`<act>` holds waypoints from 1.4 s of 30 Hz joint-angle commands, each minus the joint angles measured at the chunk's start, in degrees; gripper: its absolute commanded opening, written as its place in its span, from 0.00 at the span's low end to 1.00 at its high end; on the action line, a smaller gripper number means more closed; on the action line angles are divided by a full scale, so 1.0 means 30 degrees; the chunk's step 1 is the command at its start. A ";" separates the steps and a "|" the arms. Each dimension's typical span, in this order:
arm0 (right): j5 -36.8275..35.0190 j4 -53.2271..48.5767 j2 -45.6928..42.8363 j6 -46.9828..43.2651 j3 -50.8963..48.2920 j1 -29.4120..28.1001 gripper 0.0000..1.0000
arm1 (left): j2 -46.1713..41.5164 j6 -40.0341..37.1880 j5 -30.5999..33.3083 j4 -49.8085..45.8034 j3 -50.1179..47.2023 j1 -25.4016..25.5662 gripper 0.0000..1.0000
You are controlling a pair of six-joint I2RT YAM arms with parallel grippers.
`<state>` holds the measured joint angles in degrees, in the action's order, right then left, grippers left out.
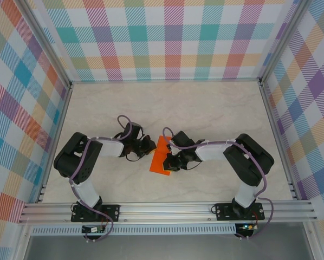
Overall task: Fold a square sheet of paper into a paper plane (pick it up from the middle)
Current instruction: Fold the triangle a second time at the center of the table.
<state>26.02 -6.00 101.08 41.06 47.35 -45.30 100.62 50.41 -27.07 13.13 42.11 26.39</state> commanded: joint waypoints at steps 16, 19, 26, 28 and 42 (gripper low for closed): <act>-0.0795 -0.2992 0.0997 -0.0159 0.0038 0.0070 0.07 | -0.4425 -0.0830 -0.0612 -0.2090 -0.0847 0.0775 0.00; -0.0828 -0.2872 0.0939 -0.0065 0.0007 0.0085 0.07 | -0.3968 -0.0903 -0.0899 -0.1738 -0.0955 0.1370 0.00; -0.0853 -0.2841 0.0965 0.0047 0.0095 0.0071 0.07 | -0.2099 -0.0638 -0.1313 -0.0478 -0.0881 0.2179 0.00; -0.0850 -0.2777 0.0968 0.0091 0.0066 0.0078 0.08 | -0.1628 -0.0607 -0.1134 -0.0216 -0.1027 0.2218 0.00; -0.0088 -0.1878 -0.0575 0.1209 0.1395 0.0071 0.11 | -0.0027 -0.0595 0.0912 -0.0881 -0.1592 0.2218 0.00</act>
<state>26.04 -9.63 101.38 42.78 49.71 -45.04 98.67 48.73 -29.30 13.30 38.92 32.62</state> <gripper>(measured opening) 0.109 0.040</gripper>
